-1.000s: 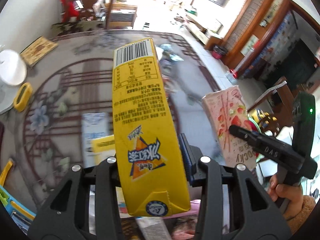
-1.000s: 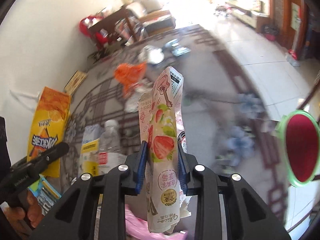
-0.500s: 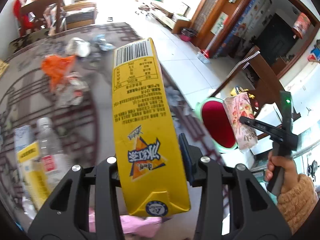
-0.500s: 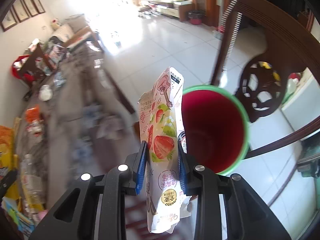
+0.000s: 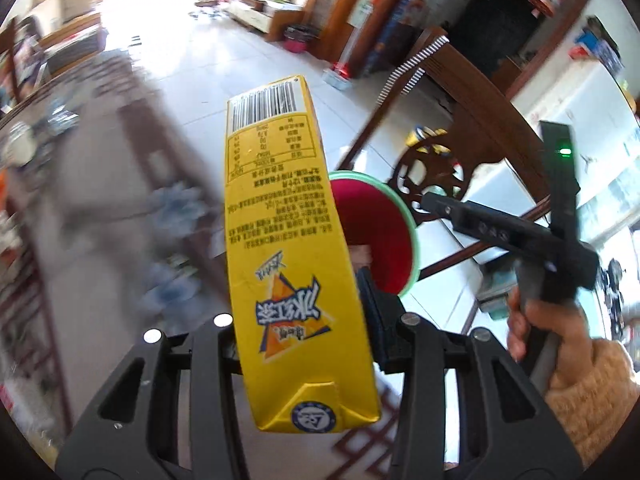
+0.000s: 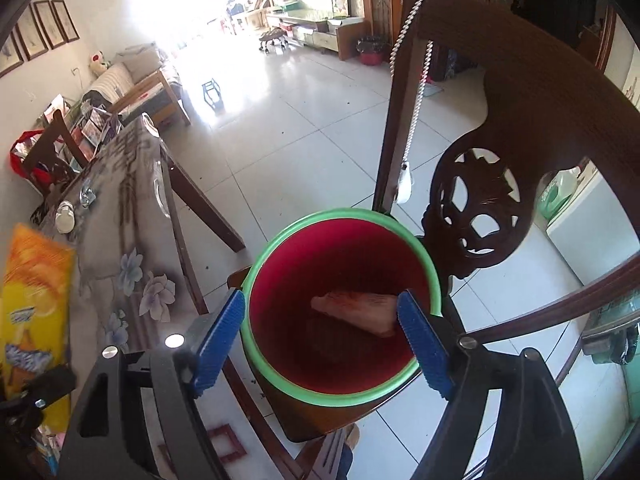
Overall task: Collect trash
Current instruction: 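Carry the strawberry carton into the red bin and open the right tool while the left holds the snack box, then move the yellow snack box over the red bin and open the left tool, then grasp the yellow-white box with the left tool while the right tool grasps the water bottle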
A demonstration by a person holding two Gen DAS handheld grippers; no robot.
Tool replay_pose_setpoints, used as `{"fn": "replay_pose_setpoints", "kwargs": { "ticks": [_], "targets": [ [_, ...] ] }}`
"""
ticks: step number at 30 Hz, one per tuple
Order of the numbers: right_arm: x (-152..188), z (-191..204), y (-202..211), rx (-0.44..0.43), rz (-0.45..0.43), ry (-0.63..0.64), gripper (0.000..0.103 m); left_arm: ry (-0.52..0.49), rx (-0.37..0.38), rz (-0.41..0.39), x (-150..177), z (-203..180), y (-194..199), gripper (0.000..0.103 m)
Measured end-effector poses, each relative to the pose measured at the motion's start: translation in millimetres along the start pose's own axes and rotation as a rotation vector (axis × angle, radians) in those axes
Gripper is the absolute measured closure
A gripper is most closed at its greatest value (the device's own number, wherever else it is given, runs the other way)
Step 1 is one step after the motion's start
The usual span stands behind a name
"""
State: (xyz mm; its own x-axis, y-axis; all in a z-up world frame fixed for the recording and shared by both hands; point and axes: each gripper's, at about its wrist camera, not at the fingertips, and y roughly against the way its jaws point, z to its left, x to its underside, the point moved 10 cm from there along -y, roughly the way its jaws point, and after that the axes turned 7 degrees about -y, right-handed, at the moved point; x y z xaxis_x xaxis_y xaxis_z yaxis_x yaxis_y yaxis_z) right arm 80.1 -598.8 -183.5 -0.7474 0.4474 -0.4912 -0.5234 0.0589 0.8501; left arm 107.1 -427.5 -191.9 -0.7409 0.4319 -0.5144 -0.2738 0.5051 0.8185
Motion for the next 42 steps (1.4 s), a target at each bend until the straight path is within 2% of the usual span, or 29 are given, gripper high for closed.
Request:
{"fn": "replay_pose_setpoints", "kwargs": {
  "ticks": [6, 10, 11, 12, 14, 16, 19, 23, 29, 34, 38, 42],
  "targets": [
    [-4, -23, 16, 0.05, -0.028, -0.018, 0.022, -0.081, 0.067, 0.028, -29, -44, -51, 0.064],
    [-5, -39, 23, 0.072, -0.043, -0.047, 0.022, -0.15, 0.067, 0.027, -43, -66, -69, 0.063],
    [-4, -42, 24, 0.077, -0.044, -0.054, 0.022, -0.158, 0.059, 0.023, -44, -67, -69, 0.061],
    [-3, -46, 25, 0.083, -0.043, -0.063, 0.022, -0.169, 0.042, 0.014, -47, -68, -71, 0.046],
    [1, -49, 26, 0.09, -0.04, -0.077, 0.022, -0.167, 0.028, -0.015, -50, -64, -67, 0.025],
    [4, -50, 29, 0.092, -0.04, -0.079, 0.022, -0.157, 0.025, -0.051, -52, -61, -56, 0.023],
    [9, -43, 35, 0.084, -0.042, -0.079, 0.022, -0.132, 0.027, -0.052, -46, -51, -39, 0.022],
    [17, -19, 42, 0.052, -0.049, -0.052, 0.022, -0.059, 0.006, -0.081, -30, -25, -2, 0.022],
    [42, 46, 47, -0.012, -0.031, 0.026, 0.021, 0.045, -0.114, -0.128, 15, 43, 69, 0.022],
    [74, 119, 50, -0.083, -0.001, 0.124, 0.021, 0.15, -0.222, -0.144, 59, 111, 126, 0.022],
    [106, 187, 51, -0.163, 0.043, 0.204, 0.021, 0.273, -0.31, -0.154, 103, 176, 170, 0.022],
    [152, 271, 51, -0.291, 0.126, 0.305, 0.021, 0.386, -0.385, -0.158, 146, 233, 208, 0.022]
  ]
}}
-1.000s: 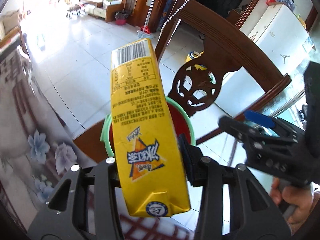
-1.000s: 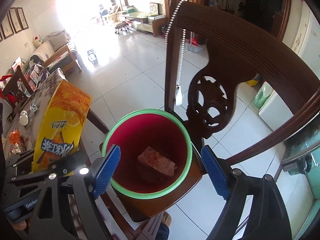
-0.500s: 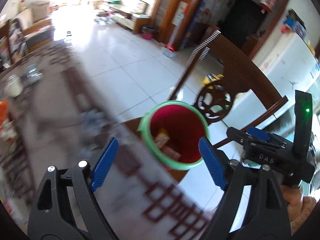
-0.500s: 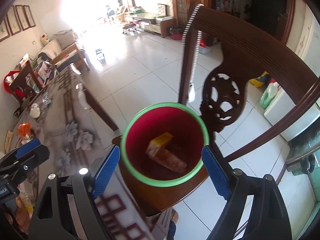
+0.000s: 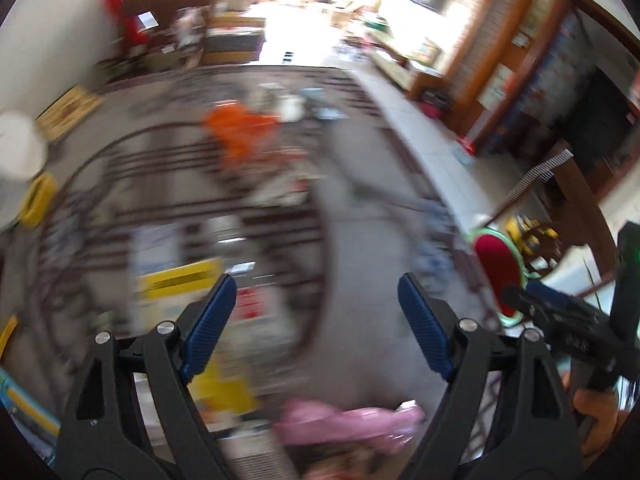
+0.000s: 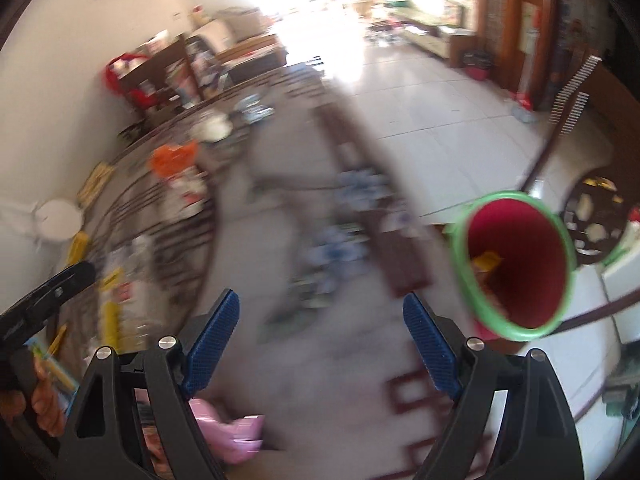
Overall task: Collect trash
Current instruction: 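Grasp the yellow-white box with the left tool while the right tool grasps the water bottle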
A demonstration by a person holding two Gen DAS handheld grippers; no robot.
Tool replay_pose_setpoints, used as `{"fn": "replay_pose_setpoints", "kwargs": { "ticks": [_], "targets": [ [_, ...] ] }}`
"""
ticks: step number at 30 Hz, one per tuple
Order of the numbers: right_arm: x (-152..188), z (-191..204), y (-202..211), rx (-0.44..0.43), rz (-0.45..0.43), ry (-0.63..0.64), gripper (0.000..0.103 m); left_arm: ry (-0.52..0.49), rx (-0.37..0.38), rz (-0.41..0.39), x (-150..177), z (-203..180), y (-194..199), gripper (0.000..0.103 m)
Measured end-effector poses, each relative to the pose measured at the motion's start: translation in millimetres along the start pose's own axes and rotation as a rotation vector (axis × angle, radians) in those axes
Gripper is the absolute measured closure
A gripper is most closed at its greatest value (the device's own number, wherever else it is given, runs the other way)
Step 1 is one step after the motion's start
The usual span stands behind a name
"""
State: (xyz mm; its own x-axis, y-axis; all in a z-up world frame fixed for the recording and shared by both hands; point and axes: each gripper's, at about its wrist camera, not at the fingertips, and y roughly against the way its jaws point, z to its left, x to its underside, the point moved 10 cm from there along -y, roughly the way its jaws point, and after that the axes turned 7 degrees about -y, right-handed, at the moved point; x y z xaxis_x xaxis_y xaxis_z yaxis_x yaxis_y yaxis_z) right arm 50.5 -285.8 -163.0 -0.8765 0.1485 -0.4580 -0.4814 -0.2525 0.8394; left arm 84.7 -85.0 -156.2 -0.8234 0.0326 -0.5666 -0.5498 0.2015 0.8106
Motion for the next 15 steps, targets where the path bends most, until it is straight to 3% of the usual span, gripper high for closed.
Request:
{"fn": "replay_pose_setpoints", "kwargs": {
  "ticks": [4, 8, 15],
  "targets": [
    [20, 79, -39, -0.097, 0.114, 0.098, 0.023, 0.073, -0.067, 0.017, 19, 66, 13, 0.022],
    [30, 138, -78, -0.161, 0.211, 0.151, 0.027, 0.126, -0.088, 0.045, 39, 104, 18, 0.023],
    [44, 173, -139, -0.117, 0.351, 0.166, 0.041, 0.164, -0.054, 0.084, 64, 124, 17, 0.023]
  ]
}}
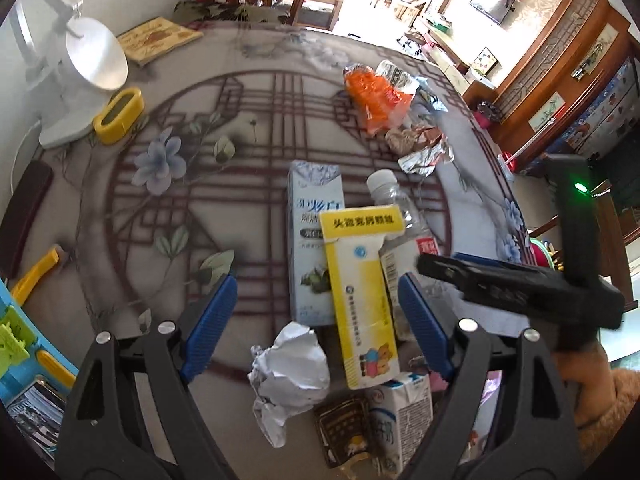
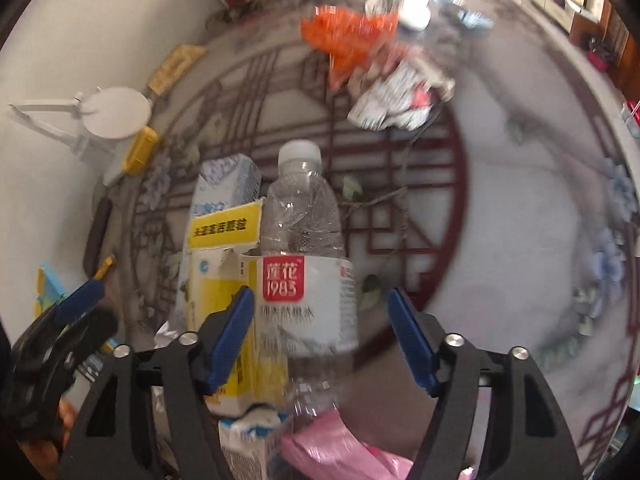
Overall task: Collect trash
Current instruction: 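Grasp the yellow-white box with the left tool while the right tool grasps the water bottle, then carry both items to the red bin and open the right tool to drop the bottle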
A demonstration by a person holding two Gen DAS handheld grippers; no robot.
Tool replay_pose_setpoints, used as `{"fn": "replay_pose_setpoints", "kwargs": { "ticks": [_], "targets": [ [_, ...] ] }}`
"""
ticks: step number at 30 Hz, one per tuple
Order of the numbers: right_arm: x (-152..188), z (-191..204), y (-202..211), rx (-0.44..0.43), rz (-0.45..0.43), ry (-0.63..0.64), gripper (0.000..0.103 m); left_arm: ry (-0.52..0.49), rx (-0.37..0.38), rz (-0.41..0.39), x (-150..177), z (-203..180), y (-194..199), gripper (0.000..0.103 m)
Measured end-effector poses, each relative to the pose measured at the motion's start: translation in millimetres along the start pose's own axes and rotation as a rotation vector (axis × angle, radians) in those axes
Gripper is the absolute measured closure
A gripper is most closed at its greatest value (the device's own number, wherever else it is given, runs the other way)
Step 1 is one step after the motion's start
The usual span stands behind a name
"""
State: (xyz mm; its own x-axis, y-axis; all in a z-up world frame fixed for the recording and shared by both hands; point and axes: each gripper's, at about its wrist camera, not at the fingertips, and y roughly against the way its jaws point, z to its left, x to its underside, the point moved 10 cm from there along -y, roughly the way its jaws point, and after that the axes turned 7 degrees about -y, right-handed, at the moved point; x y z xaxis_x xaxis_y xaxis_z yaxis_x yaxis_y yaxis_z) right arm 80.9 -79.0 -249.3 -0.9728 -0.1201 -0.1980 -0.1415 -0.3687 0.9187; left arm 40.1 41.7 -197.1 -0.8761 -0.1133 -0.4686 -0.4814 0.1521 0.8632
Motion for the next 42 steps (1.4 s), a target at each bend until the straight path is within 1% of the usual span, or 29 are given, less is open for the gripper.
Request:
{"fn": "replay_pose_setpoints", "kwargs": {
  "ticks": [1, 2, 3, 5, 8, 9, 13, 15, 18, 20, 21, 23, 27, 28, 29, 30, 33, 37, 42],
  "targets": [
    [0, 1, -7, 0.008, 0.015, 0.004, 0.045, 0.001, 0.007, 0.005, 2, 1, -2, 0.023],
    [0, 2, -15, 0.009, 0.032, 0.007, 0.048, 0.002, 0.014, 0.009, 5, 1, -4, 0.025],
    [1, 3, -20, -0.002, 0.047, 0.002, 0.051, 0.002, 0.022, 0.017, 6, 0, -6, 0.032],
    [1, 2, -25, -0.032, 0.055, -0.022, 0.051, -0.006, 0.048, 0.042, 10, -6, -12, 0.04],
    [1, -7, -19, -0.006, 0.029, -0.022, 0.052, -0.025, 0.092, 0.082, 17, -20, -21, 0.05],
    [2, -12, -13, -0.012, 0.014, -0.029, 0.052, -0.031, 0.111, 0.098, 20, -26, -24, 0.053],
    [6, -33, 16, -0.04, -0.046, -0.102, 0.052, -0.056, 0.168, 0.153, 28, -47, -38, 0.053],
    [10, -45, 32, -0.041, -0.072, -0.126, 0.052, -0.057, 0.174, 0.182, 34, -53, -48, 0.053],
    [13, -55, 51, -0.034, -0.11, -0.149, 0.052, -0.07, 0.173, 0.192, 33, -63, -55, 0.053],
    [16, -57, 60, -0.039, -0.128, -0.159, 0.052, -0.077, 0.195, 0.195, 30, -72, -58, 0.053],
    [17, -57, 63, -0.041, -0.136, -0.163, 0.052, -0.091, 0.207, 0.211, 31, -80, -63, 0.053],
    [20, -56, 66, -0.046, -0.146, -0.169, 0.052, -0.101, 0.192, 0.225, 31, -85, -71, 0.053],
    [26, -61, 76, -0.037, -0.167, -0.173, 0.052, -0.078, 0.178, 0.253, 35, -86, -83, 0.053],
    [28, -64, 78, -0.036, -0.172, -0.177, 0.052, -0.079, 0.169, 0.256, 35, -84, -84, 0.055],
    [29, -66, 81, -0.036, -0.178, -0.183, 0.052, -0.071, 0.164, 0.259, 36, -82, -85, 0.066],
    [30, -68, 83, -0.037, -0.183, -0.187, 0.052, -0.061, 0.171, 0.262, 35, -81, -86, 0.068],
    [33, -70, 92, -0.042, -0.204, -0.191, 0.052, -0.044, 0.182, 0.236, 30, -78, -77, 0.071],
    [35, -70, 106, -0.05, -0.245, -0.188, 0.052, -0.052, 0.192, 0.157, 14, -81, -53, 0.072],
    [34, -74, 127, -0.075, -0.297, -0.197, 0.052, -0.091, 0.21, 0.058, -10, -100, -25, 0.072]
  ]
}}
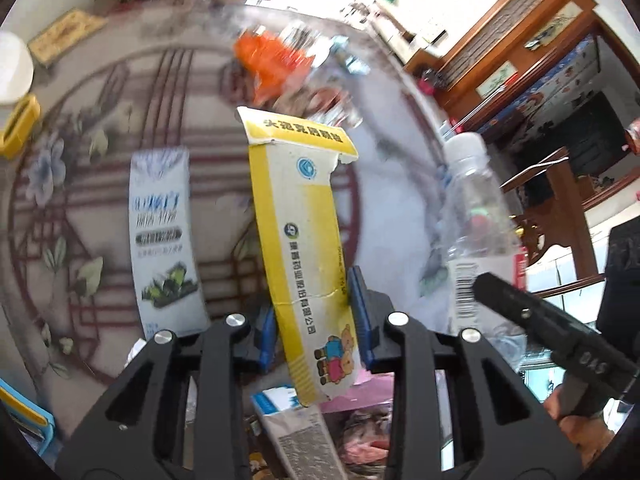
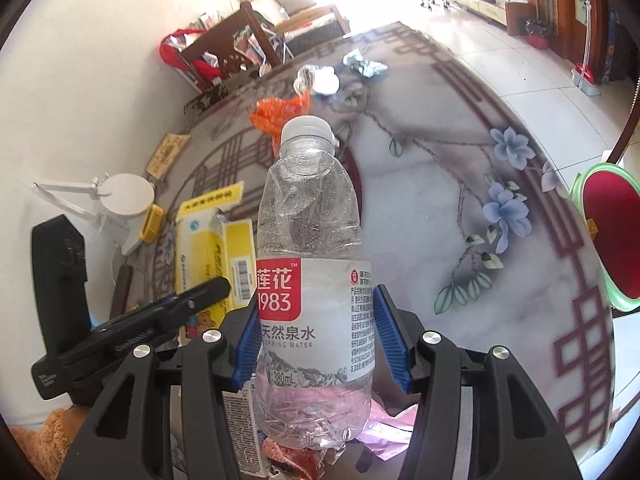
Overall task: Collect trash
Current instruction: 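Carry both items to the red bin and open the right tool to drop the bottle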
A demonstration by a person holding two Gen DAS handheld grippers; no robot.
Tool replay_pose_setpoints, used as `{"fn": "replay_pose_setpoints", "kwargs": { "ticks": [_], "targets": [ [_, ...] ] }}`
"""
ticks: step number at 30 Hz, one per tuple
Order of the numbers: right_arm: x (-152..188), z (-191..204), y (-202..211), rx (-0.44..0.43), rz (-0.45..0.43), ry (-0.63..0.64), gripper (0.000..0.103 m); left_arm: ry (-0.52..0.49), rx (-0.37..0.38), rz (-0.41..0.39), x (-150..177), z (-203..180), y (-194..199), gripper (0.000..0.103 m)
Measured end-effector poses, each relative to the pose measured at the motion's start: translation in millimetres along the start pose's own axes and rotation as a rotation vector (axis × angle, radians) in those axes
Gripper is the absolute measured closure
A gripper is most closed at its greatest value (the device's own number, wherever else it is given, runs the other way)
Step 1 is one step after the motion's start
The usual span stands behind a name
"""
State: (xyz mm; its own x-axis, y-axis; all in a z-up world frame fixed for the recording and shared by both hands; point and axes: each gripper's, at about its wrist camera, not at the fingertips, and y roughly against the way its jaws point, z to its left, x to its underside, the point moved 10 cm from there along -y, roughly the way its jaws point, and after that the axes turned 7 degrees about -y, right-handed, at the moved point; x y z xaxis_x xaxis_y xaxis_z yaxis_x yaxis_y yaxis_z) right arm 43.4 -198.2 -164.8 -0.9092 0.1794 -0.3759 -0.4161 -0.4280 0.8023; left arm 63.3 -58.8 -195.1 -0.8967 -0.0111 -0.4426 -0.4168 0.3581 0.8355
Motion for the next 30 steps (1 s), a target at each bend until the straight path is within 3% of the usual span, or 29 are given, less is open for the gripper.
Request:
{"fn": "replay_pose_setpoints", "kwargs": {
  "ticks": [5, 14, 30],
  "targets": [
    [-8, -8, 17, -0.008, -0.038, -0.015, 0.052, -0.068, 0.013, -0.055, -16, -37, 12, 0.072],
    [-17, -47, 42, -0.016, -0.08, -0.076, 0.052, -0.151, 0.037, -0.07, -26, -85, 10, 0.072],
    [-49, -170, 91, 0.029, -0.124, -0.198, 0.052, -0.223, 0.089, -0.03, -34, -192, -44, 0.072]
  ]
}}
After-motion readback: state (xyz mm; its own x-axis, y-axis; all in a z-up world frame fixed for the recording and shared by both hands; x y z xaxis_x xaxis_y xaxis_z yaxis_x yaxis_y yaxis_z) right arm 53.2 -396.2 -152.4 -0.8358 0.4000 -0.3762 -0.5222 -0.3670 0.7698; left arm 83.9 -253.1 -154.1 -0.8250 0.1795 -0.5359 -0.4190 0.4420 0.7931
